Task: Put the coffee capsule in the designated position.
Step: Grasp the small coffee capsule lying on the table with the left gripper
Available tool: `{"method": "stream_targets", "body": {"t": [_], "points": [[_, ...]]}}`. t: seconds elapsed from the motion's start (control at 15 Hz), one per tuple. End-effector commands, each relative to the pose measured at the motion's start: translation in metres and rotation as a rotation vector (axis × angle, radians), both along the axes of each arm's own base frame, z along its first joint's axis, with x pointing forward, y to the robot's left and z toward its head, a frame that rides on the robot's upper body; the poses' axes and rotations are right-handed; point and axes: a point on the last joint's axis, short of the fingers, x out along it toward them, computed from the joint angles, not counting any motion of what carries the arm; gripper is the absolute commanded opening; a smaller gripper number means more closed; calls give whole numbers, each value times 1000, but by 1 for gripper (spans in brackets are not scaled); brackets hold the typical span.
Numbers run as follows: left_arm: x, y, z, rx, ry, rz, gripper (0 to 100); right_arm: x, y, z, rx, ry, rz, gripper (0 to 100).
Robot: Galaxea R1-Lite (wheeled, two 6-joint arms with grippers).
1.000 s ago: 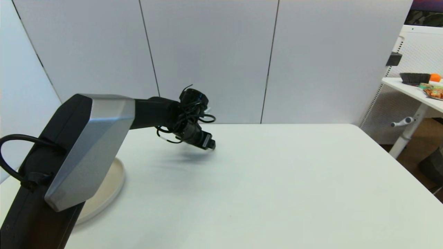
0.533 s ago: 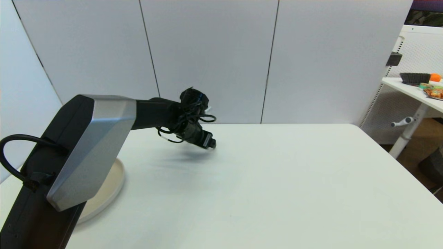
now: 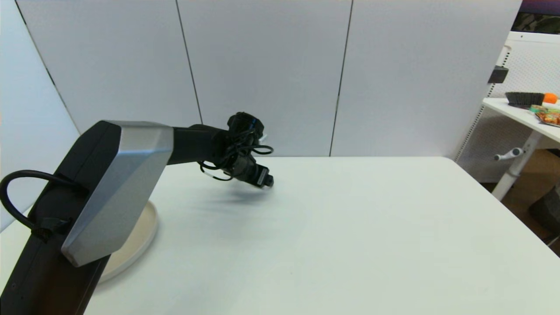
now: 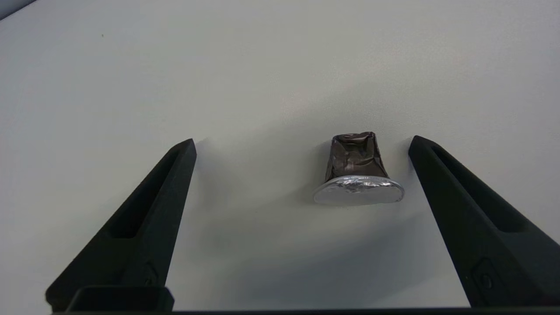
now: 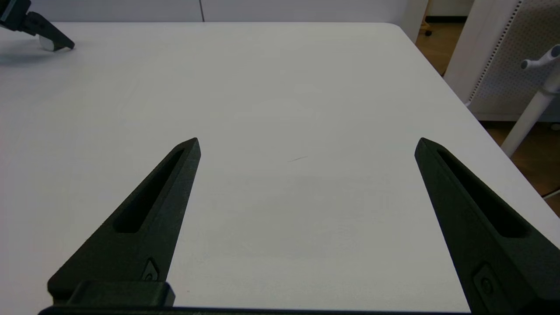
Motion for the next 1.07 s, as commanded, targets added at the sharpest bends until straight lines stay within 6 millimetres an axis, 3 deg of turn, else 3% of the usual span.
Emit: {"method": "stream_targets", "body": {"t": [0.07, 1.0, 1.07], "points": [[-1, 0, 1, 1, 3, -4, 100, 0, 0, 0, -1, 1, 0, 100], [0, 0, -2, 1, 9, 2, 100, 0, 0, 0, -1, 1, 0, 100], [0, -1, -2, 1, 9, 0, 0, 0, 0, 0, -1, 1, 0, 100]]}}
